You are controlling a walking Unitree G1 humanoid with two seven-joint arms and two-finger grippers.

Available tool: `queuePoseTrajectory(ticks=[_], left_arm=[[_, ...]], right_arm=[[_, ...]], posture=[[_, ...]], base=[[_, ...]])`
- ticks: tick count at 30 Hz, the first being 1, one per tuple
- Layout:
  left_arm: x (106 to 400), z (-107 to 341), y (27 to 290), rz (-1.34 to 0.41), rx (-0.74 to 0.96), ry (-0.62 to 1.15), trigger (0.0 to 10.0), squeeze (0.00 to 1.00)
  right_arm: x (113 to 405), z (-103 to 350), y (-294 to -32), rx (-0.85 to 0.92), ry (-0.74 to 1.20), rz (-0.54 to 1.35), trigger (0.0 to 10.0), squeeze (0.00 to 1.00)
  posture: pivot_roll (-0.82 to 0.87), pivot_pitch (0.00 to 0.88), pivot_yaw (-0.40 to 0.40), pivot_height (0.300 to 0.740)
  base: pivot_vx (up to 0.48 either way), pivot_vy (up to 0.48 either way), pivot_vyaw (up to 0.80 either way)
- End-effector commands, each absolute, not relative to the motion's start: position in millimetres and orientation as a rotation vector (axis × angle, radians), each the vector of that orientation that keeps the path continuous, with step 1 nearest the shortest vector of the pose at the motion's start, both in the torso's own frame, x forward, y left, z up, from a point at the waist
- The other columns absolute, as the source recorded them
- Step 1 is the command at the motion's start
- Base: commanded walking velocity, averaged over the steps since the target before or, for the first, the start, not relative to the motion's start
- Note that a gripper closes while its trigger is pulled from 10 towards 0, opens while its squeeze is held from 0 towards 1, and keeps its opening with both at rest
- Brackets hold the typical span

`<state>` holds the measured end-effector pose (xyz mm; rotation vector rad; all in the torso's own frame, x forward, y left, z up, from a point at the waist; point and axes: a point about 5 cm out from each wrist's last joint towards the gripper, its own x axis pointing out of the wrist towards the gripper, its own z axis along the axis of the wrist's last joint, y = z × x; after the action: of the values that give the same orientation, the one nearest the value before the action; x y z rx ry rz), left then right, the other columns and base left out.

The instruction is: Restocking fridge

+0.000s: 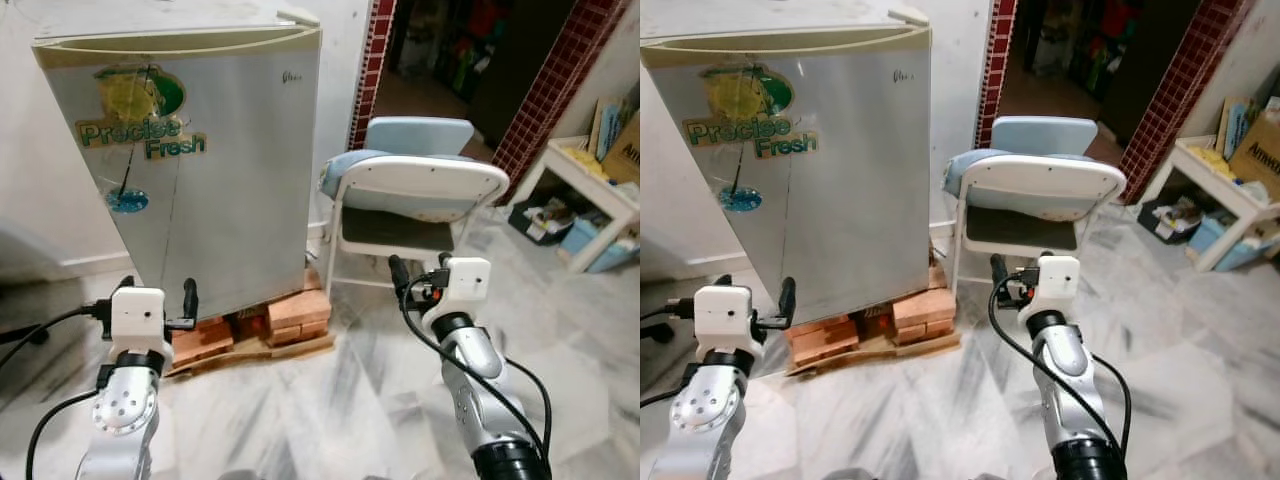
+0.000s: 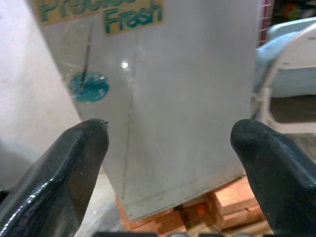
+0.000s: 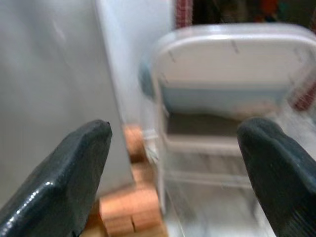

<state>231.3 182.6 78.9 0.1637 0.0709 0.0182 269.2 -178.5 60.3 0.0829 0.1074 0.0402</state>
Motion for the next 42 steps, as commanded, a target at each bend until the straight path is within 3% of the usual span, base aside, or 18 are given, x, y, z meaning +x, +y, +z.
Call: queuePoseTrajectory(ticks=[1,6,25,42], left_arm=[[228,77,190,0.023,0.182,0.091,10.0,0.0],[224,72,191,0.026,0.173,0.11,10.0,0.0],[227,80,196,0.076,0.169,0.083,10.0,0.0],[217,73,202,0.094,0.177,0.114,10.0,0.0]], right_arm=[[267,61,-175,0.093,0.102,0.034,10.0,0.0],[259,52,-178,0.087,0.137,0.024,10.0,0.0],[271,56,-173,0.081,0.132,0.066,10.0,0.0],[275,55,-176,0.078,0.128,0.048,10.0,0.0]], posture=[[0.09,0.0,-0.014,0.74],[0.09,0.0,-0.019,0.74],[0.13,0.0,-0.05,0.74],[0.13,0.0,-0.05,0.74]], base=[[0.0,0.48,0.0],[0.0,0.48,-0.12],[0.0,0.48,-0.79],[0.0,0.48,-0.18]])
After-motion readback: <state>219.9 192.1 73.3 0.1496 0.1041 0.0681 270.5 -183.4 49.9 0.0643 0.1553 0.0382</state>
